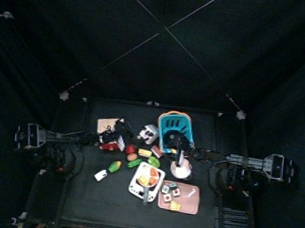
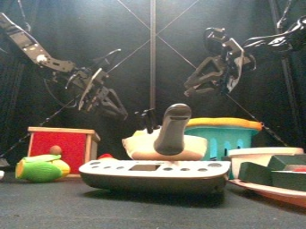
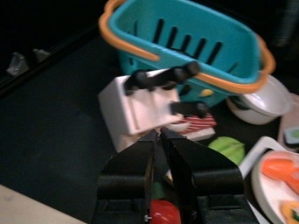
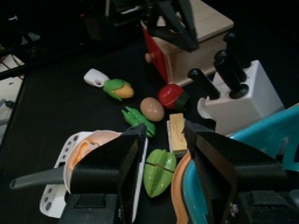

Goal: Grab carrot top

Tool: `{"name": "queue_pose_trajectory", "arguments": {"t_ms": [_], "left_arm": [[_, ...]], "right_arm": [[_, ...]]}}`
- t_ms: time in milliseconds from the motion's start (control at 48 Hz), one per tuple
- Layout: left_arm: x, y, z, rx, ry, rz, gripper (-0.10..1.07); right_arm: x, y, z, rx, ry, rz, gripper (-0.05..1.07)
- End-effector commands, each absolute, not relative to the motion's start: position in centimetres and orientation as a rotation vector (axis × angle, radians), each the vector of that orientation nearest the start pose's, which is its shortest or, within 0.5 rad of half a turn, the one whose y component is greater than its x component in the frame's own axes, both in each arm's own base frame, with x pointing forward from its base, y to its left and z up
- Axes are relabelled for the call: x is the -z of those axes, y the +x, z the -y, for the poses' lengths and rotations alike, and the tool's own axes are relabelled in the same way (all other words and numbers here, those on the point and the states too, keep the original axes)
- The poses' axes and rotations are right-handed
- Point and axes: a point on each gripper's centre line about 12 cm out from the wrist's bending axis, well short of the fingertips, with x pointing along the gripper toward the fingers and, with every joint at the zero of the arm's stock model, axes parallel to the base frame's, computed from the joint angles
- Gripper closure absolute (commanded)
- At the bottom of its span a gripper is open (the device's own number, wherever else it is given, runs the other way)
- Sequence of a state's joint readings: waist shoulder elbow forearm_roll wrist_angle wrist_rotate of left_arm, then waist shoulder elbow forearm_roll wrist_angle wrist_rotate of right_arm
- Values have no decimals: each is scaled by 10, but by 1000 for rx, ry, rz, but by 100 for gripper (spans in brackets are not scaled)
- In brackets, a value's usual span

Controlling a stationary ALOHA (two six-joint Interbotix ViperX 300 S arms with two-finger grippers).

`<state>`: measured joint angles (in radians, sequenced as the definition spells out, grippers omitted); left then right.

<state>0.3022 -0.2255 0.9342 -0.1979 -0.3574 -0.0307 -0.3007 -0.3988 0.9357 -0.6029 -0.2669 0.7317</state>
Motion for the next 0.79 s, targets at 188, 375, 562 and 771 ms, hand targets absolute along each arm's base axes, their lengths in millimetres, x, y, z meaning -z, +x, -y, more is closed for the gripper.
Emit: {"name": "queue_pose_trajectory", "arguments": {"t_ms": [188, 375, 562, 771], "left_arm": [[-199, 301, -47, -206, -165, -319, 40], [-198, 303, -8, -48, -73, -333, 39], [-205, 309, 23, 105, 63, -310, 34], [-210, 324, 38, 157, 94, -302, 23]], "right_arm": [[-241, 302, 74, 163, 203, -284, 24], [-238, 301, 72, 151, 182, -296, 24], [-237, 302, 71, 141, 165, -301, 24], [-236, 301, 71, 143, 167, -306, 24]]}}
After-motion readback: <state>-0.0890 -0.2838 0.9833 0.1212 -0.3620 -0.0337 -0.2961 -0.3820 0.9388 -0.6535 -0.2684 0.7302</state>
